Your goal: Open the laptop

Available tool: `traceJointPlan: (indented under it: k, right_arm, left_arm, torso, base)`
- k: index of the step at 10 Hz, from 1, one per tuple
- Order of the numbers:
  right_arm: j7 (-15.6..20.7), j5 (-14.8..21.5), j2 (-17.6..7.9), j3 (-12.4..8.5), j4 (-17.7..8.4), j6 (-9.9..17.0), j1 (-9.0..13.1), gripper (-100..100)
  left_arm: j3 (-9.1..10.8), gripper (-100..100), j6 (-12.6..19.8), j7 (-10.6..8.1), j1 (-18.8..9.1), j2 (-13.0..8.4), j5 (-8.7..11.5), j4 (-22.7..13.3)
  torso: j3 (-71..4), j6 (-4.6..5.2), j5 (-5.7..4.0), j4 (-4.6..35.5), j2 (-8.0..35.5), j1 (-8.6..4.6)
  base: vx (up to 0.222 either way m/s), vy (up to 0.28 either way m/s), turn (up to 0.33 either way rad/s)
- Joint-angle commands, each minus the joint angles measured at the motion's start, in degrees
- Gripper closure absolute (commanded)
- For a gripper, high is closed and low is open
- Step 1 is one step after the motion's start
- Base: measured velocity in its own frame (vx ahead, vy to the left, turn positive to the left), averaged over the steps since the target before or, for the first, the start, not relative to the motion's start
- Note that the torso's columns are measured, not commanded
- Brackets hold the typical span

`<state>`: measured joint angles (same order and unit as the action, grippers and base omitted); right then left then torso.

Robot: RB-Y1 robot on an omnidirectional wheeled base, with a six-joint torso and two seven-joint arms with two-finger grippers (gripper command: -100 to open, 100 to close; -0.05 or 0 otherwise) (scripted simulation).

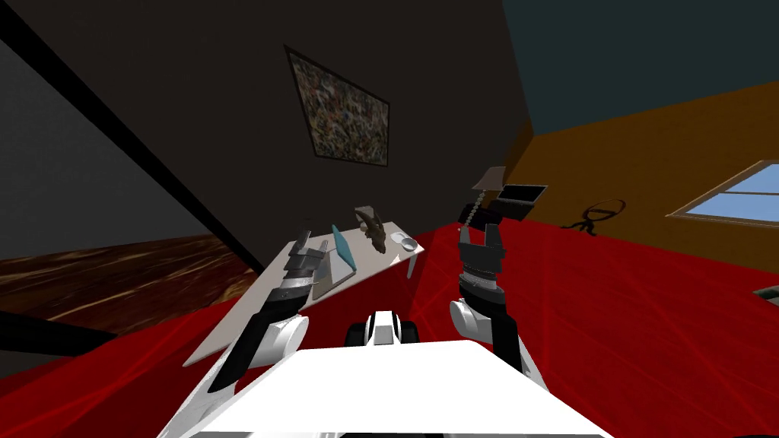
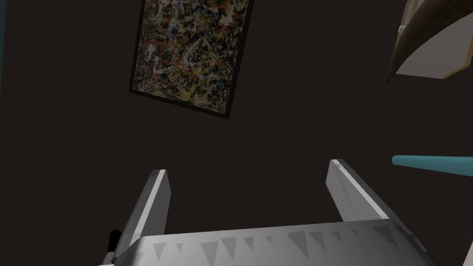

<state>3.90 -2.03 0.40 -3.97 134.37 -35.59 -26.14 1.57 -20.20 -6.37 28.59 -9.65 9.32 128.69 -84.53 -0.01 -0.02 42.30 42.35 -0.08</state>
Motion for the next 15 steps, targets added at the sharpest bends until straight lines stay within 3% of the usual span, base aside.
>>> traceJointPlan:
  k: [1, 7, 10, 15]
  right_arm:
    - [0.0, 0.0, 0.0, 0.0, 0.0, 0.0, 0.0, 0]
    - [0.0, 0.0, 0.0, 0.0, 0.0, 0.0, 0.0, 0]
    - [0.0, 0.0, 0.0, 0.0, 0.0, 0.0, 0.0, 0]
    - [0.0, 0.0, 0.0, 0.0, 0.0, 0.0, 0.0, 0]
  left_arm:
    - [1.25, -100, 2.4, -1.33, -0.5, -0.2, 2.3, -2.8]
    - [3.72, -100, 7.5, -4.35, -0.3, 0.5, 8.0, -9.2]
    - [4.54, -100, 9.2, -5.36, -0.2, 1.0, 9.9, -11.2]
    - [5.85, -100, 11.8, -6.97, 0.0, 3.9, 12.9, -14.2]
  torso:
    - [0.0, 0.02, 0.01, 0.0, -0.1, 0.05]
    - [-0.1, 0.02, -0.01, 0.0, -0.1, -0.05]
    - [-0.2, 0.15, 0.28, -0.3, -0.5, 0.39]
    - [-0.4, 0.12, 0.48, -0.5, -0.8, 0.72]
  base:
    - [0.101, -0.119, 0.085]
    - [0.072, -0.128, 0.129]
    - [0.070, -0.117, 0.081]
    - [0.042, -0.100, 0.092]
